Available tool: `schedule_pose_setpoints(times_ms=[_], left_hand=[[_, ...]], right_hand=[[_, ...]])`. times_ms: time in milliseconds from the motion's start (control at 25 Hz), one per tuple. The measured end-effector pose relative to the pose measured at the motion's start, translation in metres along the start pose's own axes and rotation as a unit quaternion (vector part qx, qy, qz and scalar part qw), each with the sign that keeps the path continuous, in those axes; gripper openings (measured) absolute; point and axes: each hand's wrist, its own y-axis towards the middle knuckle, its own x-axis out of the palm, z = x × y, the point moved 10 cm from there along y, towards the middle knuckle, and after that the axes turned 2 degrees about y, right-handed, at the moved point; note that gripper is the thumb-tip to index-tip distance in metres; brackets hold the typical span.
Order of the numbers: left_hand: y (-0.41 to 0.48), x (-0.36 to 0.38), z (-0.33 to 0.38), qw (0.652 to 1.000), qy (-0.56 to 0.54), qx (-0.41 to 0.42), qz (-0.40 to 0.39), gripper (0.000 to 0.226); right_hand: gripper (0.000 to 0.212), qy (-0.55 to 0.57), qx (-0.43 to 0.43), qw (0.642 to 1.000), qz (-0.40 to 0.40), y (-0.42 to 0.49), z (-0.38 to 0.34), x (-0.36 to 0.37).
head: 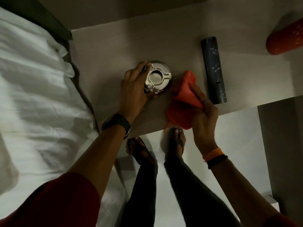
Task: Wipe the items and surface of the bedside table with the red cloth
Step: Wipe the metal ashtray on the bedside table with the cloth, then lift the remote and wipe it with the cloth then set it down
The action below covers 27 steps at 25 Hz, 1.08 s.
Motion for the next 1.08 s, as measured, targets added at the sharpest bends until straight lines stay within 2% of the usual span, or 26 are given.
schedule_pose_setpoints(times_ms=[80,160,200,280,360,440,520,600,680,760,800,920,1000,1080], left_hand=[[-0.004,0.001,0.001,1.000,0.017,-0.007,-0.023,0.106],[-0.010,-0.002,0.008,0.998,0.055,-0.023,-0.023,0.111],[-0.014,-0.006,0.016,0.998,0.059,-0.026,0.006,0.105],[-0.022,-0.014,0.046,0.995,0.017,-0.006,0.093,0.074],[-0.022,-0.003,0.074,0.987,-0.101,-0.019,0.127,0.050],[-0.007,0.026,0.093,0.959,-0.252,-0.094,0.090,0.038],[0.010,0.060,0.108,0.913,-0.358,-0.188,0.047,0.033],[0.029,0.086,0.127,0.876,-0.415,-0.245,0.013,0.035],[0.045,0.103,0.147,0.861,-0.431,-0.269,-0.009,0.042],[0.056,0.117,0.162,0.859,-0.423,-0.286,-0.037,0.046],[0.060,0.122,0.169,0.859,-0.422,-0.285,-0.050,0.044],[0.068,0.125,0.185,0.891,-0.383,-0.244,-0.031,0.041],[0.063,0.123,0.191,0.911,-0.351,-0.218,-0.015,0.037],[0.065,0.123,0.197,0.910,-0.372,-0.186,-0.014,0.035]], right_hand=[[0.035,0.083,0.083,0.992,0.045,0.003,-0.006,-0.014],[0.027,0.127,0.164,0.977,0.044,0.002,-0.006,-0.021],[0.026,0.148,0.198,0.969,0.030,0.000,-0.005,-0.025],[0.028,0.174,0.225,0.959,0.009,0.003,-0.011,-0.044],[0.023,0.173,0.179,0.968,0.025,0.018,-0.031,-0.081],[0.023,0.127,0.114,0.981,0.088,0.040,-0.053,-0.130],[0.029,0.042,0.070,0.988,0.130,0.069,-0.062,-0.166],[0.031,-0.049,0.059,0.994,0.083,0.098,-0.053,-0.166],[0.035,-0.139,0.069,0.988,-0.005,0.119,-0.033,-0.146],[0.029,-0.201,0.049,0.977,-0.047,0.128,-0.024,-0.130],[0.024,-0.191,0.043,0.980,-0.047,0.130,-0.023,-0.125],[0.013,-0.104,0.075,0.991,-0.045,0.139,-0.017,-0.124],[0.016,-0.054,0.102,0.992,-0.057,0.142,-0.012,-0.124],[0.021,-0.009,0.121,0.991,-0.061,0.141,-0.019,-0.127]])
